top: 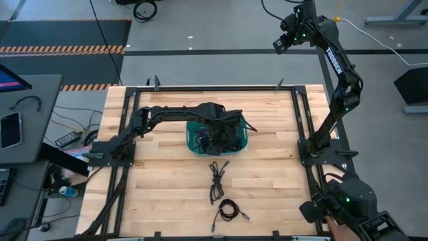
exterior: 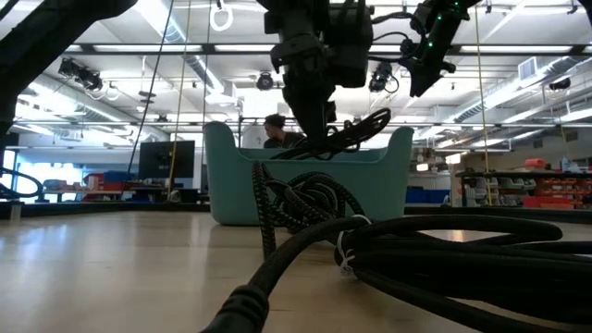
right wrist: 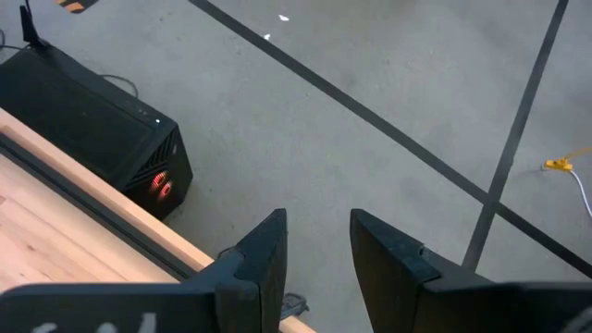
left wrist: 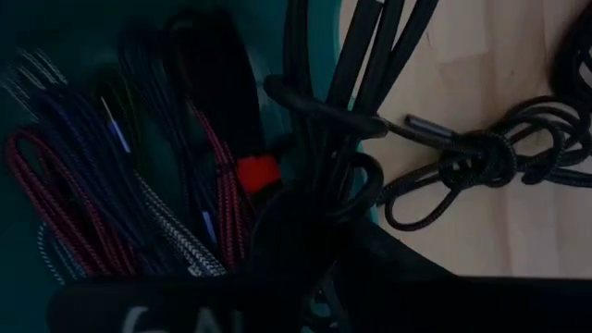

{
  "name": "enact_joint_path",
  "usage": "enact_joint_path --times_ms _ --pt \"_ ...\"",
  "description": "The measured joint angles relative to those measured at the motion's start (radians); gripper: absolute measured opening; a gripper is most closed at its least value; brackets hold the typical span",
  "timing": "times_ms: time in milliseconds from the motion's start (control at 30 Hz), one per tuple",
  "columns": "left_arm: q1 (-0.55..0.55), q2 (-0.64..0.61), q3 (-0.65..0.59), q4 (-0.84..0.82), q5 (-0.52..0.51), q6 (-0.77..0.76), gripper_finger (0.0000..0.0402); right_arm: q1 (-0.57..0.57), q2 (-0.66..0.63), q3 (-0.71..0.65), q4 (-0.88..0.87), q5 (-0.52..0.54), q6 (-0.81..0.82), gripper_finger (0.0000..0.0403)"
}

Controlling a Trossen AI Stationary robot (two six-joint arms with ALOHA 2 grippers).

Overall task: Pick and place USB-C Cables
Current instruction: Put the left black charger cable into the light blue bin, then put the bottom black charger cable into the light blue bin

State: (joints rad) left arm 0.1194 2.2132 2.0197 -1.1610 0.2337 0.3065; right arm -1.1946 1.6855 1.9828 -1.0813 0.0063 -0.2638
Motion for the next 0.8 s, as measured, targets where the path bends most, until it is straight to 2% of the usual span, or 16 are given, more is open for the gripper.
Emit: enact_joint_path --times_ms 267,467,567,667,800 --pt "0.001 0.002 0.000 0.011 -0.001 -0.008 0.0051 0.000 0.000 0.000 0.000 -0.001 0.000 0.0126" --pt "0.001 0.002 0.000 0.036 -0.014 -0.008 0.0155 0.000 0.000 0.000 0.000 -0.002 -0.001 0.0126" --pt "0.001 0.002 0.000 0.037 -0.058 -0.007 0.0186 0.000 0.000 0.000 0.000 -0.002 -0.001 0.0126" --pt "0.007 0.002 0.000 0.036 -0.066 -0.008 0.0191 0.000 0.000 0.000 0.000 -0.001 -0.001 0.0126" --pt "0.014 0.002 0.000 0.036 -0.069 -0.014 0.0177 0.000 0.000 0.001 0.000 -0.001 -0.001 0.0126"
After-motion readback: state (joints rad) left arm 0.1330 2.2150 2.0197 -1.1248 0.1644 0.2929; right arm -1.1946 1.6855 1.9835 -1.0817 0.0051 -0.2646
